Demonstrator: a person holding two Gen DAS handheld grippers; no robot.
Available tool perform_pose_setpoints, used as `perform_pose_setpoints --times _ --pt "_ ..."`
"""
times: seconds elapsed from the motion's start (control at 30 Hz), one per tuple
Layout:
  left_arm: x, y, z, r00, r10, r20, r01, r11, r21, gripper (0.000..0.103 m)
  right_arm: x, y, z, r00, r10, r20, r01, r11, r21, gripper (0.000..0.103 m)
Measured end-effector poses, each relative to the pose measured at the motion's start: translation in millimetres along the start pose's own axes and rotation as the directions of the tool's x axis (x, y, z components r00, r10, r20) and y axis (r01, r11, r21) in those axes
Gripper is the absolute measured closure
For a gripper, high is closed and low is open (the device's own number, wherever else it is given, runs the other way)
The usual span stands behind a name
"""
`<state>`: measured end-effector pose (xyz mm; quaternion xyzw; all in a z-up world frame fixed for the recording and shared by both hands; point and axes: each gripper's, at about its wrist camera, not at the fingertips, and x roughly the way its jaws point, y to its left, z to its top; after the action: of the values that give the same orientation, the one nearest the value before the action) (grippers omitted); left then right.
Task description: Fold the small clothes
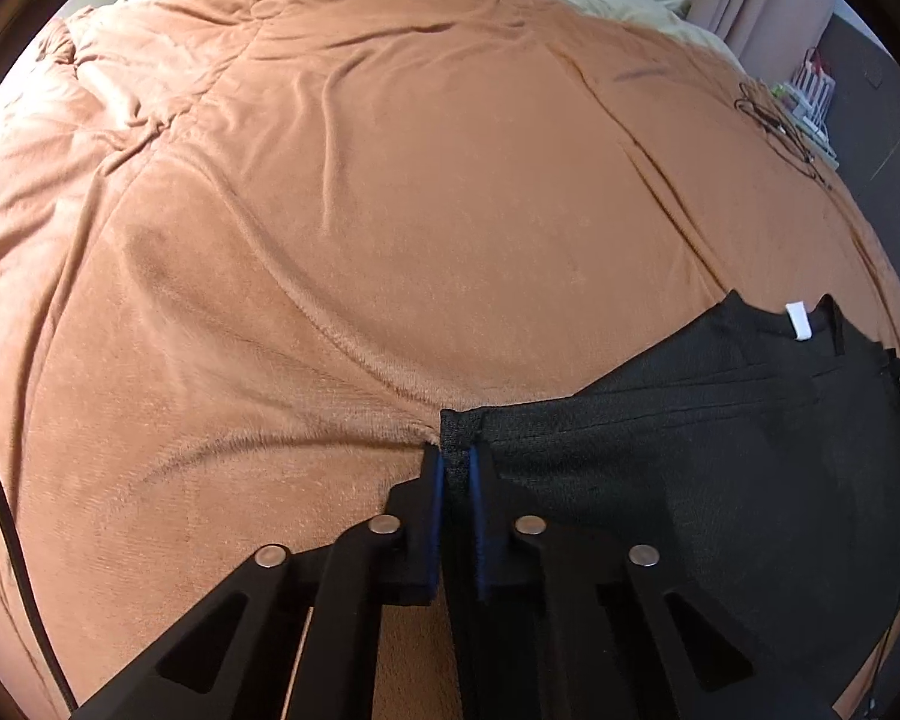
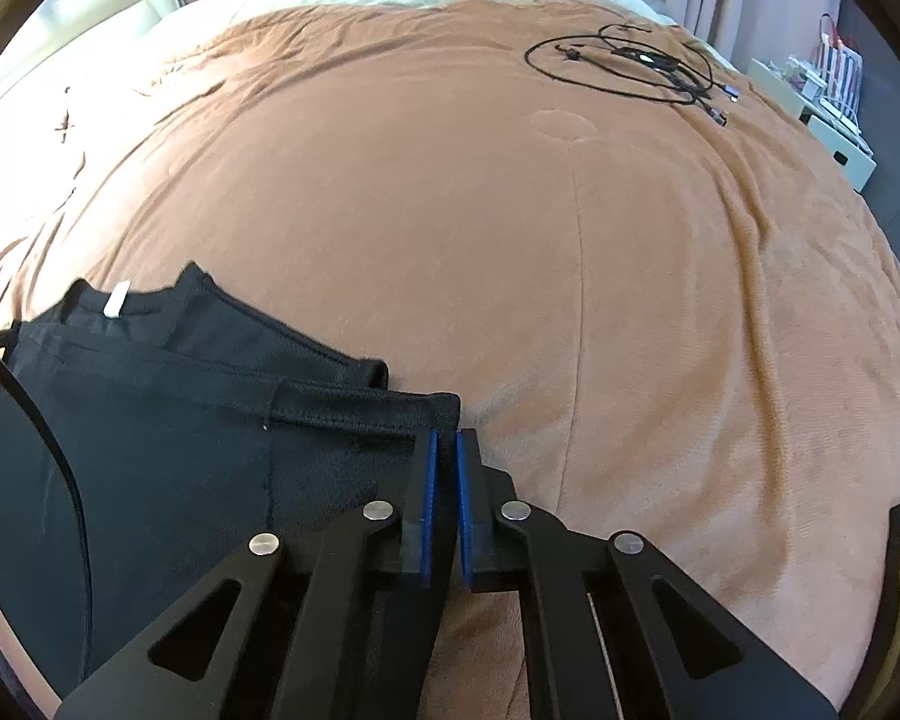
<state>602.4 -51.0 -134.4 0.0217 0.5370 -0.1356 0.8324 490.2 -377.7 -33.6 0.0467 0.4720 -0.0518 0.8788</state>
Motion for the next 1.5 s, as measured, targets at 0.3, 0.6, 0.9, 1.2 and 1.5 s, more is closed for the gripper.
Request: perform_pose_setpoints --times 0.3,0.6,0.9,1.2,1.5 --pt "-22 4 12 0.998 0.008 0.062 -0.009 1.000 0.010 0.096 -23 8 8 0.997 -0.022 0.078 0.022 1.000 0.005 0.102" --pt "10 0 41 0.997 0.044 0.059 -0.045 0.999 0.011 0.096 6 8 22 0.995 -0.082 0.050 0.082 0.997 0.008 0.102" --pt "30 -2 47 0.997 0.070 0.015 -0.071 0.998 0.003 0.092 36 14 38 0.991 -0.131 -0.004 0.131 0.991 0.006 0.101" --pt "-7 5 10 0.999 0.044 0.009 -0.044 0.999 -0.027 0.058 -10 4 16 0.998 -0.067 0.022 0.064 0.994 0.092 0.038" --pt "-37 2 -53 0.999 0.025 -0.026 -0.026 0.999 -0.037 0.058 -55 3 -36 1.000 0.002 0.004 -0.002 0.994 0.109 0.038"
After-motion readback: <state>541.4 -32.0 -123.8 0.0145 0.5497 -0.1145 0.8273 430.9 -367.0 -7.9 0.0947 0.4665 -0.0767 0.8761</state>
